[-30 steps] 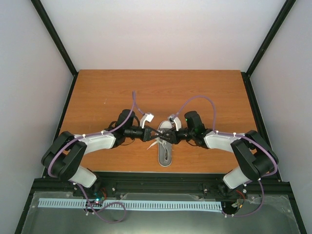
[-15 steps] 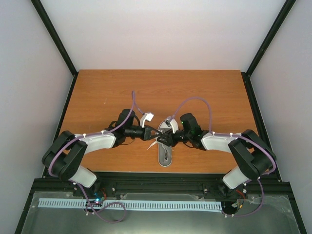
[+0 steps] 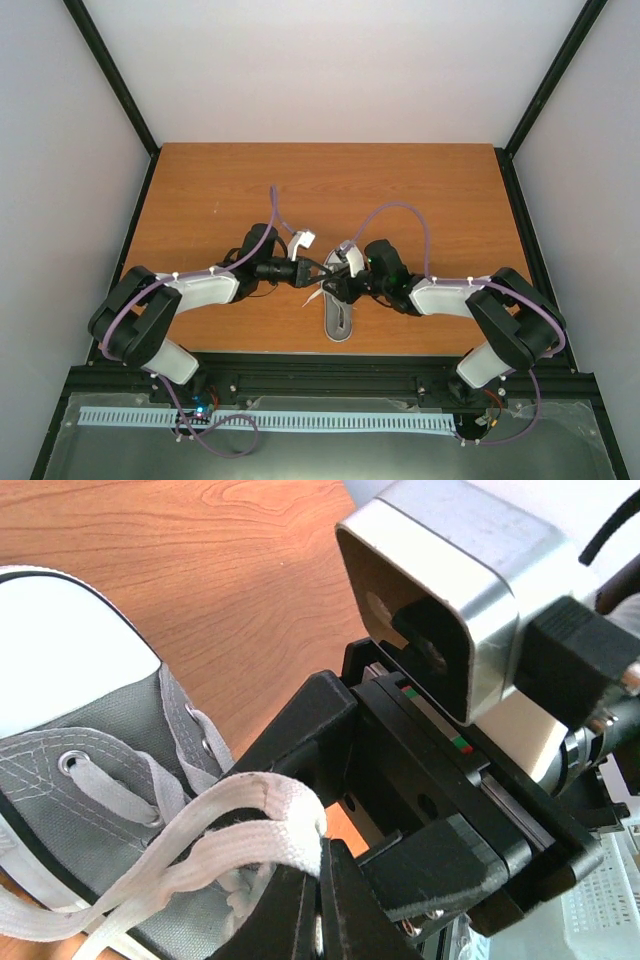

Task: Tie the shoes

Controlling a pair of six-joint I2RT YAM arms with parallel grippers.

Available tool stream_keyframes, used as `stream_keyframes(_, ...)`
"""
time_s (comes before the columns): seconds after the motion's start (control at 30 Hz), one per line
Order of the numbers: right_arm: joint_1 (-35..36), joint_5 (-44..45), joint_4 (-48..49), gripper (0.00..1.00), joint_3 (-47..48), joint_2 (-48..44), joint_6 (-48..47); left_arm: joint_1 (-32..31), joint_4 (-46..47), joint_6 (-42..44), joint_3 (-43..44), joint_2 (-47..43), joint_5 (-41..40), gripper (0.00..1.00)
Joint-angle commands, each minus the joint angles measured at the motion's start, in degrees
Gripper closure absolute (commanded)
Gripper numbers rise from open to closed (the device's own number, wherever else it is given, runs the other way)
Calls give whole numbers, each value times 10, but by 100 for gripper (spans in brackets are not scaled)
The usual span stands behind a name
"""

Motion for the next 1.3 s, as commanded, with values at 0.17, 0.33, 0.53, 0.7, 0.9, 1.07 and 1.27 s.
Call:
stream_keyframes(0.17, 27, 58, 53, 69, -1, 4, 6, -1, 24, -11, 17, 10, 14, 99)
stream_keyframes(0.33, 27, 83, 50, 90, -3, -4, 12, -1, 22, -9, 15, 8, 11, 99)
stream_keyframes(0.53, 26, 95, 38, 97, -9, -26, 12, -1, 2, 7, 19, 3, -3, 99)
stream_keyframes(0.7, 27, 108, 6, 97, -17, -61, 4, 0, -54, 65, 36, -4, -24, 99)
stream_keyframes(0.9, 25, 116, -37, 97, -29, -96, -7, 1, -103, 116, 51, -8, -39, 98)
stream_keyframes(1.07, 23, 92, -57, 97, -34, -110, -4, 1, -107, 142, 61, 1, -68, 96)
stream_keyframes(1.27, 0, 50, -28, 97, -53, -111, 19, 1, -126, 173, 72, 18, -104, 72)
